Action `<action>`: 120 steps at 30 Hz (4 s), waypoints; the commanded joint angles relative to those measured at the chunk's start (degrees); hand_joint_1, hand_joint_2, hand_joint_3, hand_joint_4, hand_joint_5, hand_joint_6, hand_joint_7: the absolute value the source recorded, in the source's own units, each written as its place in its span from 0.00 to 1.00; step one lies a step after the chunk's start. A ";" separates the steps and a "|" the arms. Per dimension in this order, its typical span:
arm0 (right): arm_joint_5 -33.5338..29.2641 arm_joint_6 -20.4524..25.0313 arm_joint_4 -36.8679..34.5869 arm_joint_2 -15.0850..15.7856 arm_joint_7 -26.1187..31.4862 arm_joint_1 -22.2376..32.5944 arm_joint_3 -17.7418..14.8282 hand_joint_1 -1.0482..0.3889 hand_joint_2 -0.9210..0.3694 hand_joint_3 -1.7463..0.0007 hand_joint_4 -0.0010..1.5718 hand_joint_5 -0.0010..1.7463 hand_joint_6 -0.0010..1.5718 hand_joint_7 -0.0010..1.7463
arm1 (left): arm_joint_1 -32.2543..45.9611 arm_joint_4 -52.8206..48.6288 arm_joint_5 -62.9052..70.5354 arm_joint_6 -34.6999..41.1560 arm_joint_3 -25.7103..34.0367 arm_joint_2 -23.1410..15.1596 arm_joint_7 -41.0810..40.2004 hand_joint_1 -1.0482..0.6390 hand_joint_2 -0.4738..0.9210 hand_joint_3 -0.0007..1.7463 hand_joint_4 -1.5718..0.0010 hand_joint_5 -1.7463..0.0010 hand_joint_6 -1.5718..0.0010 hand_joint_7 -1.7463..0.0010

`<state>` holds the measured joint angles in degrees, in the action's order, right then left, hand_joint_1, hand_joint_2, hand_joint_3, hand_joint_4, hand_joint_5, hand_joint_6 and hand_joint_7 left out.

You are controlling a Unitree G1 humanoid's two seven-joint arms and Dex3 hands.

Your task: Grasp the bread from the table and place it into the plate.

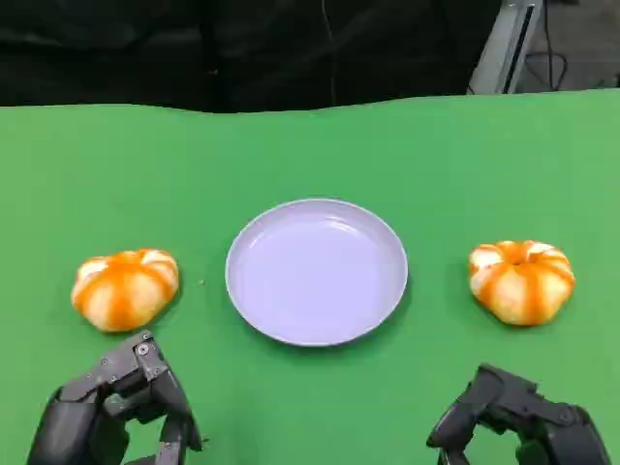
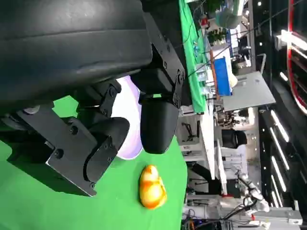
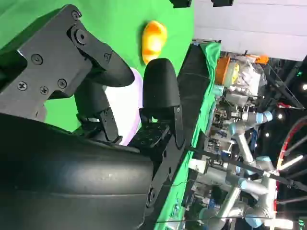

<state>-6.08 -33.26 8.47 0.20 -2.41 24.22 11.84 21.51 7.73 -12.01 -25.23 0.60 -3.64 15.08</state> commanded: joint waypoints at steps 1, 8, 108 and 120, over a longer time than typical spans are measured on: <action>1.27 -0.04 0.77 0.28 -0.18 0.31 -0.12 0.68 0.48 0.22 0.46 0.92 0.50 0.76 | 0.04 0.24 0.18 -0.60 0.66 -0.57 0.22 0.65 0.62 0.84 0.51 0.00 0.55 0.05; 1.81 0.02 0.75 0.38 -0.47 0.38 -0.01 0.68 0.48 0.22 0.46 0.93 0.49 0.78 | 0.06 0.31 0.39 -0.51 0.67 -0.49 0.06 0.65 0.63 0.83 0.51 0.00 0.55 0.05; 0.13 2.36 4.98 -0.07 0.60 3.29 1.47 0.66 0.44 0.26 0.45 0.93 0.48 0.78 | -58.52 -72.37 53.18 13.03 -25.95 -15.70 -36.40 0.49 1.00 0.10 0.52 0.00 0.65 0.04; -0.12 2.37 4.04 -0.46 0.96 2.36 1.58 0.69 0.45 0.25 0.45 0.94 0.48 0.79 | -57.15 -63.68 52.91 7.47 -24.81 -17.50 -44.50 0.53 0.79 0.39 0.43 0.00 0.59 0.00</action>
<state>-6.12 -30.83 12.80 -0.14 -2.00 26.74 13.51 -36.34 -58.73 40.98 -16.44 -24.86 -19.26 -26.53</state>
